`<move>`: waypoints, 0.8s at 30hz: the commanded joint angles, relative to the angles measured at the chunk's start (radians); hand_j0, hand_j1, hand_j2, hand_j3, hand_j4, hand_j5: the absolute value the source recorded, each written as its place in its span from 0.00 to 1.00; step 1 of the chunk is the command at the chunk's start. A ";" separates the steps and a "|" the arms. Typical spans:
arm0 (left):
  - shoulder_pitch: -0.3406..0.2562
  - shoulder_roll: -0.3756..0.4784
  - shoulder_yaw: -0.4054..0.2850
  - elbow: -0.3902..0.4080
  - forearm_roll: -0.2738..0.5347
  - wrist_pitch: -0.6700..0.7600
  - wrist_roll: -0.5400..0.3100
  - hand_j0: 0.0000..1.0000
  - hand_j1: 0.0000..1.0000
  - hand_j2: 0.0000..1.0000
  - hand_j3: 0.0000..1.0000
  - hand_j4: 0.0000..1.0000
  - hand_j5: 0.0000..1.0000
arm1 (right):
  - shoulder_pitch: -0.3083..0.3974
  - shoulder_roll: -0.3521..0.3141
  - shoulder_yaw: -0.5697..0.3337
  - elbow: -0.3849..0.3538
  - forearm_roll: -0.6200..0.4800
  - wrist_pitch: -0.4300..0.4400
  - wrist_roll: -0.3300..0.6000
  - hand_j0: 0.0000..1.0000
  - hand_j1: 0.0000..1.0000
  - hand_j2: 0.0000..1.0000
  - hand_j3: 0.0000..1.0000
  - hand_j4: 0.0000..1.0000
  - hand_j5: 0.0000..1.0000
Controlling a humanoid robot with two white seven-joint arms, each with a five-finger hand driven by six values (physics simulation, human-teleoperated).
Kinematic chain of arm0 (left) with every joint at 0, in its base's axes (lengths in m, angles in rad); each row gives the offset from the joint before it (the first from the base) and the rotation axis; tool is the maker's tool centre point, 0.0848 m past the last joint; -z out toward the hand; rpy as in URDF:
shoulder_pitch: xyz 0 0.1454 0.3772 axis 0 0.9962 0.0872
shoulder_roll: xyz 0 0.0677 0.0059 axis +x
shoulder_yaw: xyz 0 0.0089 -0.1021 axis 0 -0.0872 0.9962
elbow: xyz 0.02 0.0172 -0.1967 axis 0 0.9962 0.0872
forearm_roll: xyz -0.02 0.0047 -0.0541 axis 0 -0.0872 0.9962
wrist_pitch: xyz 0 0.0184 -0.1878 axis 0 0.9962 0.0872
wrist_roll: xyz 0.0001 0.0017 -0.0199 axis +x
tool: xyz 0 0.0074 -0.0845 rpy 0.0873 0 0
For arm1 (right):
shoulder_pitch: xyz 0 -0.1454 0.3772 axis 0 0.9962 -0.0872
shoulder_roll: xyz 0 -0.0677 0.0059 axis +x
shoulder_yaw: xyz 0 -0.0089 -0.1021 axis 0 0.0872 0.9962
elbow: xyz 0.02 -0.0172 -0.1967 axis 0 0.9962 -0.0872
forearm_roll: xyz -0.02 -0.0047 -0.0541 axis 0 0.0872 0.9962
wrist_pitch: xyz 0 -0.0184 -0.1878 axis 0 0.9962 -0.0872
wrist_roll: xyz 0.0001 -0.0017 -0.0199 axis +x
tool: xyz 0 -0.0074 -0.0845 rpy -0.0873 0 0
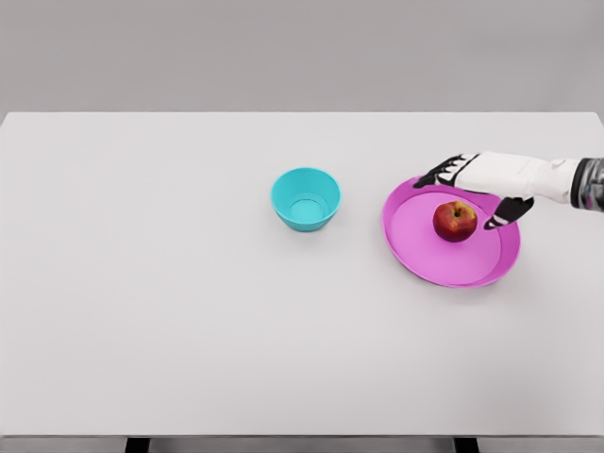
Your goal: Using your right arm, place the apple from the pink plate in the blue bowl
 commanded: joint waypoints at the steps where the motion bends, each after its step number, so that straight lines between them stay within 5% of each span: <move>1: 0.000 0.000 0.000 0.000 0.000 -0.001 0.000 1.00 1.00 1.00 1.00 1.00 1.00 | 0.000 0.002 0.005 0.036 -0.004 0.002 0.000 1.00 1.00 1.00 1.00 1.00 1.00; 24: 0.000 0.000 0.000 0.000 0.000 -0.001 -0.001 1.00 1.00 1.00 1.00 1.00 1.00 | -0.026 0.043 0.104 0.128 -0.004 0.001 0.000 1.00 1.00 1.00 1.00 1.00 1.00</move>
